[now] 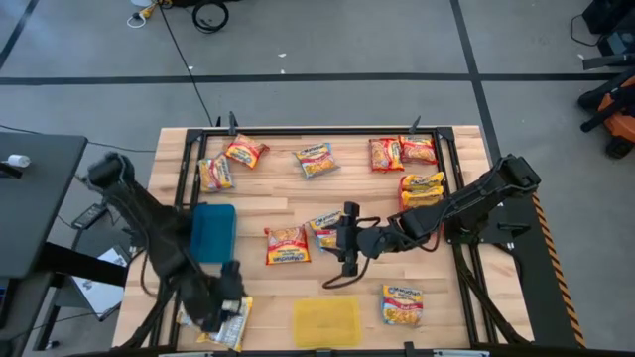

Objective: Sort Maruchan noodles
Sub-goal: Put the yellow noodle pack into the red bin

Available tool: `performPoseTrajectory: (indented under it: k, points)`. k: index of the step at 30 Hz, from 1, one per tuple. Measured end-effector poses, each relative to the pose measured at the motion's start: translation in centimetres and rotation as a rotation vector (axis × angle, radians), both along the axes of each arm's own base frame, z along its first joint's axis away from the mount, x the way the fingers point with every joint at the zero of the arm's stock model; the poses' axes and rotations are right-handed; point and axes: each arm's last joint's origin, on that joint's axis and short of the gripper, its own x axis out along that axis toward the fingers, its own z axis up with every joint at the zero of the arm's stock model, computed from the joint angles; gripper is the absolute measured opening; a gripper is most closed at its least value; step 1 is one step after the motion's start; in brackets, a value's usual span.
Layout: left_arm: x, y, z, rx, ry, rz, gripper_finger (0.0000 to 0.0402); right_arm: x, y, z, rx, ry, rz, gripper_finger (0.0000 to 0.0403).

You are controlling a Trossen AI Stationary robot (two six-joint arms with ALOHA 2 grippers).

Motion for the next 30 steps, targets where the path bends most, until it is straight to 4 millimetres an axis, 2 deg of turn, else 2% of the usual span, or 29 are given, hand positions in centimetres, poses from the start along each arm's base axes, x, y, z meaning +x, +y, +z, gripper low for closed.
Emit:
performPoseTrajectory:
  k: [3,6,10,13,15,20,23,30]
  points:
    - [-0.5,-2.1,-1.5,0.053,0.071,-0.035,0.0239,-0.1,0.3,0.0,0.006,-0.003,0.003,0.023]
    - [-0.7,-3.0,-1.9,0.118,0.204,-0.019,0.0238,-0.2,0.3,0.0,0.017,0.001,-0.004,0.023]
    - [-0.4,-3.2,-1.0,0.184,0.351,0.067,0.0244,-0.2,0.3,-0.1,0.019,0.009,-0.007,0.023]
    - [0.1,-3.9,0.3,0.157,0.365,0.05,0.0254,-0.2,0.3,-0.2,0.016,0.014,-0.009,0.023]
    - [0.0,-4.4,0.3,0.164,0.363,0.018,0.0261,-0.2,0.2,-0.2,0.015,0.018,-0.011,0.023]
    - [-0.7,-5.2,-2.3,0.298,0.48,-0.1,0.0273,-0.3,0.2,-0.3,0.014,0.026,-0.014,0.023]
    - [-0.3,-5.8,-3.8,0.341,0.478,-0.168,0.0275,-0.3,0.4,-0.3,0.019,0.025,-0.012,0.023]
    - [0.6,-6.5,-5.2,0.35,0.484,-0.288,0.0267,-0.4,0.5,-0.3,0.041,0.035,0.005,0.023]
